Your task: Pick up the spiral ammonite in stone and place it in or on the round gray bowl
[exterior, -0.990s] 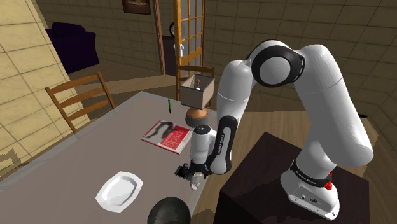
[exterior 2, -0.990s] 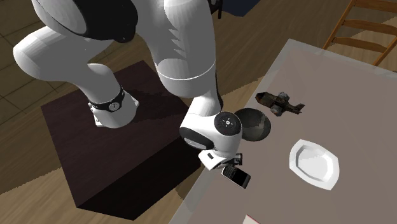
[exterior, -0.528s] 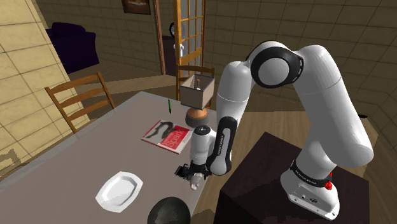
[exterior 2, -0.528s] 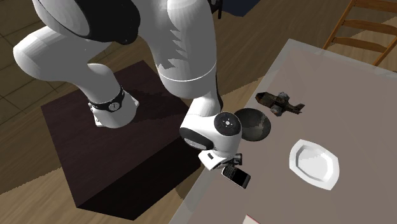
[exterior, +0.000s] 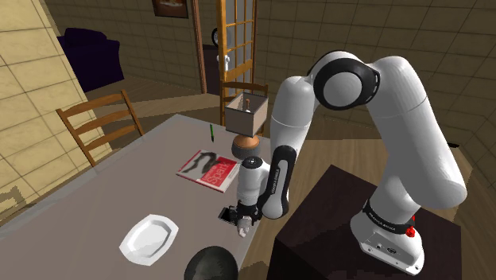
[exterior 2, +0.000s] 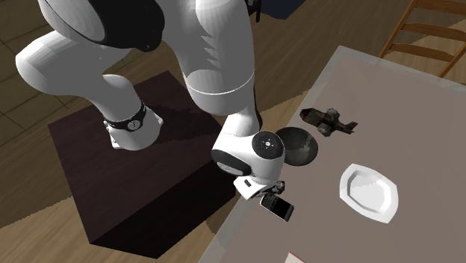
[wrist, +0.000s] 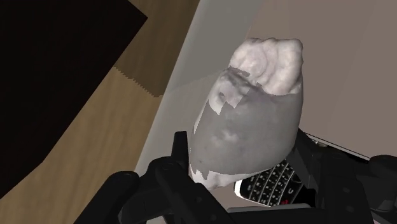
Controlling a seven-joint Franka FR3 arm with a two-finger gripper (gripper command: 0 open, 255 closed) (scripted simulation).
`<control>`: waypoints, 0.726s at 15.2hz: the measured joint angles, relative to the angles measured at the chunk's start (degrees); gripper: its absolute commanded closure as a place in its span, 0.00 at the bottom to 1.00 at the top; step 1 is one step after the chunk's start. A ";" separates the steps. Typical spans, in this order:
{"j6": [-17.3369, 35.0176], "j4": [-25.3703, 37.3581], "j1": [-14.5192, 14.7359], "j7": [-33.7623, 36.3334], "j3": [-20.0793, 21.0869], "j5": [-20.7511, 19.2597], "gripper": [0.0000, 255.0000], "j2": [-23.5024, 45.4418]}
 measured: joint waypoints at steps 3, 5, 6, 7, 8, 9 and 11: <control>-0.16 -0.19 -0.12 -0.05 0.07 -0.02 1.00 -0.29; -0.97 -1.00 -0.45 -0.07 0.38 0.02 1.00 -1.78; -1.53 -1.42 -0.68 -0.11 0.59 0.05 1.00 -2.73; -1.99 -1.99 -1.03 -0.22 0.82 0.06 1.00 -3.74; -2.53 -2.31 -1.20 -0.21 1.03 0.11 1.00 -4.59; -3.20 -2.63 -1.34 -0.17 1.31 0.21 1.00 -5.57; -4.40 -3.22 -1.80 -0.23 1.82 0.36 1.00 -7.36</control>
